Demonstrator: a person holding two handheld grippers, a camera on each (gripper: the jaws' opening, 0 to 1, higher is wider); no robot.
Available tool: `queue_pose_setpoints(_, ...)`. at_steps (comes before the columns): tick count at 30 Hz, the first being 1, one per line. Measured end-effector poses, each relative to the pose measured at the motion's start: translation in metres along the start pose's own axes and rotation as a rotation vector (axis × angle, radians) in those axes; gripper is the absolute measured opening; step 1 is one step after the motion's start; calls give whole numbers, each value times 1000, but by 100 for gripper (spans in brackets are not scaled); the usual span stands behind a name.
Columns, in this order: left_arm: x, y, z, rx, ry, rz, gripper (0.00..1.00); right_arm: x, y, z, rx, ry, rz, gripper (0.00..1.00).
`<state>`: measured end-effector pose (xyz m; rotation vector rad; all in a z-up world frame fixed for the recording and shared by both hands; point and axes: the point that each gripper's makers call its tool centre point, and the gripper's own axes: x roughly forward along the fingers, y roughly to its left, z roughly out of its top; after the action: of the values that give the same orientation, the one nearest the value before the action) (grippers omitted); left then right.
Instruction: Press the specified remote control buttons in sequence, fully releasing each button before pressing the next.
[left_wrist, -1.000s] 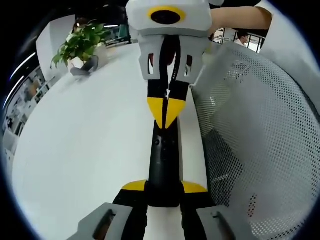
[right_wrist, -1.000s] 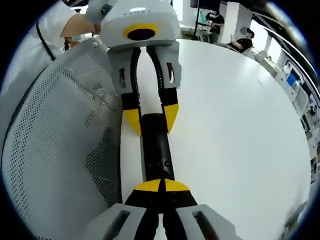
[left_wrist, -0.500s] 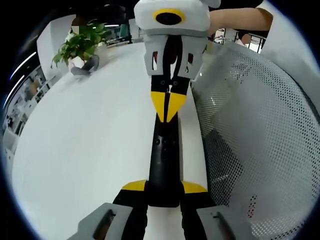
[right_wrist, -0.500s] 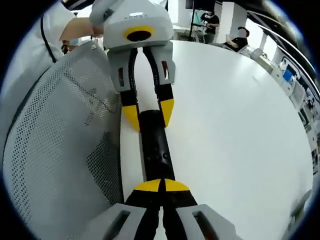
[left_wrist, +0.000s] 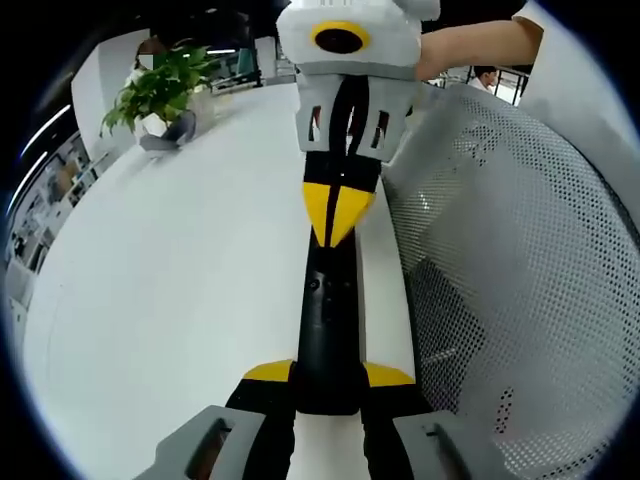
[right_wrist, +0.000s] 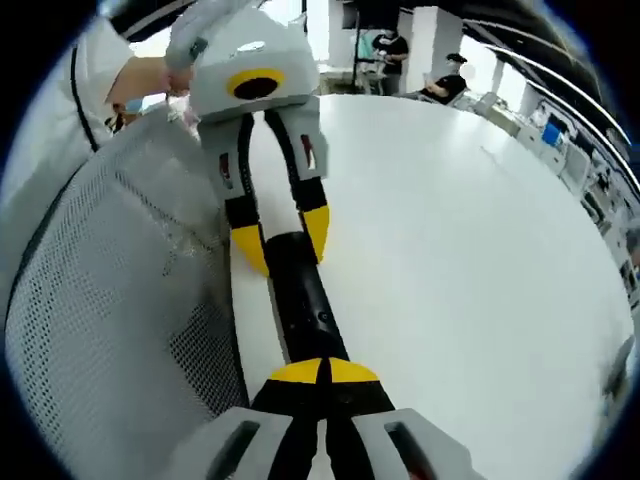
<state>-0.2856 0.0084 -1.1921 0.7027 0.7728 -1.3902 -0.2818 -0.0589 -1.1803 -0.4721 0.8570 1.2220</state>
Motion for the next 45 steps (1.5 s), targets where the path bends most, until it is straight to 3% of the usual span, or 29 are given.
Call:
queue_pose_setpoints(2, 0, 0, 0, -1, -2, 0, 23, 0, -1, 0, 27, -54, 0, 0)
queue_pose_setpoints(5, 0, 0, 0, 1, 2, 0, 23, -1, 0, -1, 13, -77, -9, 0)
queue_pose_setpoints(13, 0, 0, 0, 6, -1, -1, 23, 5, 5, 5, -75, -70, 5, 0)
queue_pose_setpoints(20, 0, -1, 0, 10, 1, -1, 23, 7, 7, 4, -273, 104, 30, 0)
queue_pose_setpoints(24, 0, -1, 0, 14, 5, -3, 23, 10, 7, 4, -386, 265, 64, 0)
queue_pose_setpoints(26, 0, -1, 0, 19, 5, -6, 23, 11, 7, 3, -359, 319, 74, 0)
queue_pose_setpoints(29, 0, -1, 0, 19, 5, -8, 24, 12, 6, 5, -353, 335, 81, 0)
queue_pose_setpoints(32, 0, -1, 0, 17, 4, -7, 24, 10, 5, 4, -274, 254, 85, 0)
queue_pose_setpoints(37, 0, -1, 0, 14, -8, -6, 24, 6, 4, 7, -79, -5, 74, 0)
queue_pose_setpoints(40, 0, -1, 0, 15, -5, -6, 24, 5, 4, 8, -31, -127, 64, 0)
queue_pose_setpoints(45, 0, -1, 0, 13, -4, -5, 24, 8, 8, 11, -83, -124, 56, 0)
